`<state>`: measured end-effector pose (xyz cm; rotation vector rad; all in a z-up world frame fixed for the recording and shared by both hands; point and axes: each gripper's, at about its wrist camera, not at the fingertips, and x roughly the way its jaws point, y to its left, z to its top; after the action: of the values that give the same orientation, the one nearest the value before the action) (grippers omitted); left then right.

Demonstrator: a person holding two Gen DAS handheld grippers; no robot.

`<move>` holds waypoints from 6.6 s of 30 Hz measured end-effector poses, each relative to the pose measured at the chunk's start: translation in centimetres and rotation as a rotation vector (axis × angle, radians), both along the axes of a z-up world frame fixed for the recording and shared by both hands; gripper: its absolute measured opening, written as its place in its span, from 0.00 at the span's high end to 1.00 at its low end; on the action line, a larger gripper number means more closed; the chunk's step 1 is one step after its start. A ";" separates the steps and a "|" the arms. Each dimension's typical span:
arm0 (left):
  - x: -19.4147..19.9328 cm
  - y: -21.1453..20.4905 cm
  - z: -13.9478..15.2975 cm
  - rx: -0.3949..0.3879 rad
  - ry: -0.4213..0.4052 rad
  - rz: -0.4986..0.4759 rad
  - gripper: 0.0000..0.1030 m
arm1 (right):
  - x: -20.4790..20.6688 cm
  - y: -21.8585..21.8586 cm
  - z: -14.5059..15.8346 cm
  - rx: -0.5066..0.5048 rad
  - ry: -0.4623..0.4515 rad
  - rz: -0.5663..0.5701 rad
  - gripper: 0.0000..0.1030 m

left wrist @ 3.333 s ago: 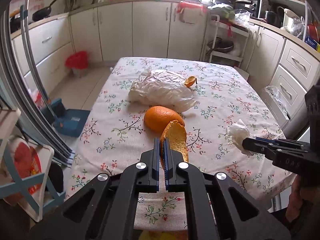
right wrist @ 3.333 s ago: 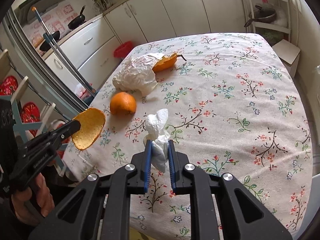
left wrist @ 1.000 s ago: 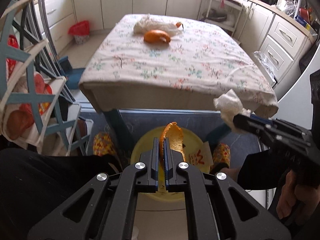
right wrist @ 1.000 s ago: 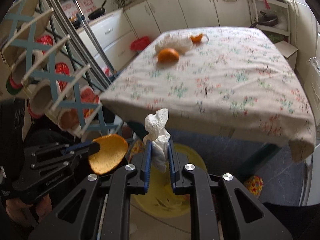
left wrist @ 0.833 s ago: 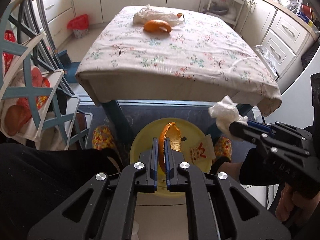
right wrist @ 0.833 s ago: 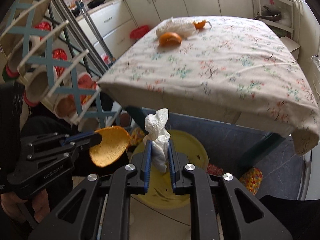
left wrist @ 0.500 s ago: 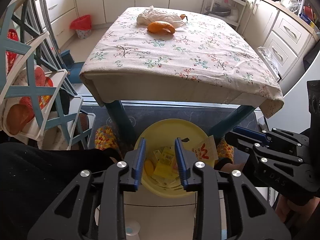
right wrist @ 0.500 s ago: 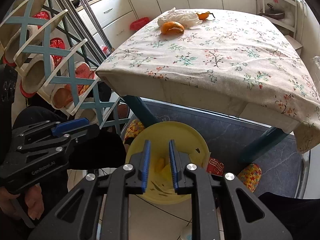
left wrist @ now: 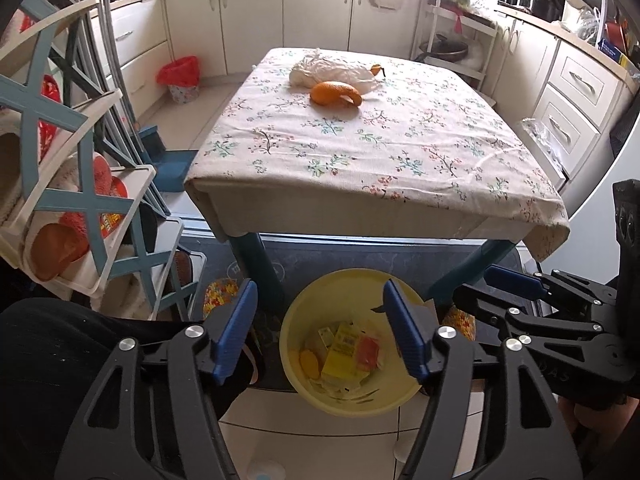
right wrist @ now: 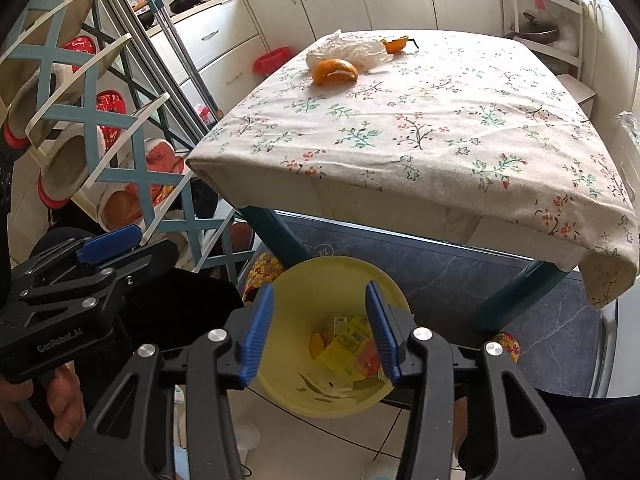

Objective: Collect trash

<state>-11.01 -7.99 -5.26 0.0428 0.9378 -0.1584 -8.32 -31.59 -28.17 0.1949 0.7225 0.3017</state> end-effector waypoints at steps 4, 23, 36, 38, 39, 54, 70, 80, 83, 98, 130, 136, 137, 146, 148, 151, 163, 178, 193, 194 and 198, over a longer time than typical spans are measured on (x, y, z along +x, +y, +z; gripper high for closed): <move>-0.1 0.4 0.3 -0.006 -0.023 0.021 0.31 | -0.1 -0.3 0.3 0.009 -0.019 -0.017 0.49; 1.3 2.7 4.3 -0.040 -0.217 0.129 0.10 | -0.3 -1.5 1.2 0.040 -0.082 -0.092 0.37; 6.8 3.0 5.3 -0.020 -0.242 0.099 0.08 | 0.9 -2.2 3.8 0.055 -0.131 -0.112 0.28; 8.1 2.5 5.2 -0.013 -0.236 0.078 0.08 | 1.5 -2.4 4.5 0.053 -0.142 -0.113 0.27; 8.7 2.2 5.1 -0.008 -0.235 0.066 0.08 | 1.7 -2.5 4.7 0.050 -0.146 -0.113 0.27; 20.2 -1.8 2.4 -0.017 -0.138 -0.024 0.08 | 8.5 -7.3 10.8 0.006 -0.210 -0.153 0.24; 30.1 -5.9 -2.5 -0.005 -0.036 -0.094 0.11 | 16.2 -9.5 9.8 0.133 -0.123 -0.155 0.24; 31.0 -2.8 -3.1 -0.191 0.146 -0.060 0.75 | 24.7 -7.0 10.4 0.086 -0.073 -0.104 0.23; 29.8 -1.2 -2.6 -0.215 0.168 -0.041 0.78 | 27.5 -5.1 10.6 0.080 -0.056 -0.047 0.24; 27.2 1.0 -3.7 -0.198 0.200 -0.001 0.75 | 23.6 -3.2 19.1 0.310 -0.194 0.135 0.97; 26.5 0.8 -4.0 -0.190 0.186 0.002 0.69 | 24.1 -5.8 28.2 0.574 -0.200 0.110 0.96; 26.2 0.2 -3.9 -0.195 0.175 0.003 0.57 | 19.9 -8.6 27.7 0.530 -0.107 0.065 0.96; 26.1 0.1 -3.9 -0.194 0.174 0.003 0.53 | 19.8 -8.6 26.2 0.516 -0.038 0.070 0.96; 24.8 1.0 -3.4 -0.188 0.153 0.045 0.35 | 18.2 -10.5 20.7 0.473 0.172 -0.044 0.47; 24.5 1.6 -3.4 -0.194 0.151 0.063 0.35 | 17.7 -10.5 20.3 0.487 0.172 -0.042 0.44; 24.2 2.9 -3.5 -0.213 0.151 0.099 0.35 | 17.5 -10.3 18.7 0.463 0.185 -0.056 0.43; 26.7 5.2 -4.3 -0.487 0.219 0.167 0.46 | 18.9 -11.5 15.8 0.532 0.217 -0.117 0.34; 29.3 4.4 -2.0 -0.406 0.172 0.157 0.44 | 20.4 -12.1 13.7 0.645 0.221 -0.102 0.84; 39.4 -4.7 -1.3 -0.276 0.101 0.092 0.29 | 20.8 -12.8 12.2 0.695 0.294 -0.094 0.67; 40.0 -5.2 -1.3 -0.255 0.091 0.092 0.29 | 20.9 -12.7 12.3 0.696 0.298 -0.089 0.68; 42.2 -6.4 -2.0 -0.214 0.101 0.077 0.29 | 21.3 -12.6 12.4 0.693 0.331 -0.075 0.72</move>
<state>31.19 -14.37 -7.30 -0.2002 1.0167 -0.1902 12.97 -44.23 -15.75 0.9443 0.9134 0.4463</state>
